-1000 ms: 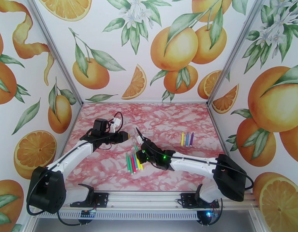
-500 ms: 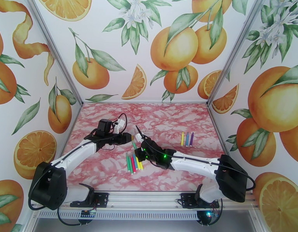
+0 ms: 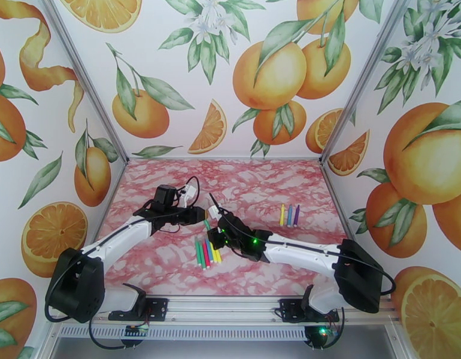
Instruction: Open the pen caps
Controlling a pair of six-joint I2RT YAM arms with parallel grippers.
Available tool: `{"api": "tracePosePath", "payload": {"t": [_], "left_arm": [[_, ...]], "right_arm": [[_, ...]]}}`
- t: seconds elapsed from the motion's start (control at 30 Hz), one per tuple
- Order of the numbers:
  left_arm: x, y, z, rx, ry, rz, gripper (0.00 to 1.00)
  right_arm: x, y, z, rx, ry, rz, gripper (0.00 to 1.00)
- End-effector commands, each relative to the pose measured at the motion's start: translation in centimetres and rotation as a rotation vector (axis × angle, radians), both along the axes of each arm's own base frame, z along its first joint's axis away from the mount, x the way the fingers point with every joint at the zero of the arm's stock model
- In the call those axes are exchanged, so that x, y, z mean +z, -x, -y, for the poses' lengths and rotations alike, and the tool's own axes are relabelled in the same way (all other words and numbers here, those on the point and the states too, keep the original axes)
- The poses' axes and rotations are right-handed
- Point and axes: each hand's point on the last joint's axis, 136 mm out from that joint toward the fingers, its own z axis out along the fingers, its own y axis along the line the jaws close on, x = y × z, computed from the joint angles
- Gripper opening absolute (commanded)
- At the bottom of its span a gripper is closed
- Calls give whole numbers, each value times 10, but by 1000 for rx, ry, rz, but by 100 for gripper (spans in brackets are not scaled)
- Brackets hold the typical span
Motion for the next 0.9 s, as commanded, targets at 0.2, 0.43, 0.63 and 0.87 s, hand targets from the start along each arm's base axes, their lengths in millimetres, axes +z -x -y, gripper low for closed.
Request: {"api": "tracePosePath", "payload": {"t": [0.2,0.43,0.63,0.87], "left_arm": [[6,-5,4,-3,19,31,14],[12,-3,7,-11,33,38,7],[20,0,9,-21,47,52,4],[26,4,8,-26,50,59,0]], "right_arm": [[17,-4,-6,14,-33,27,17],[7,-6,-6,7,-8,20,32],[3,-10,-12,13,7,23,32],[2,-14,-21,26,12,19,29]]}}
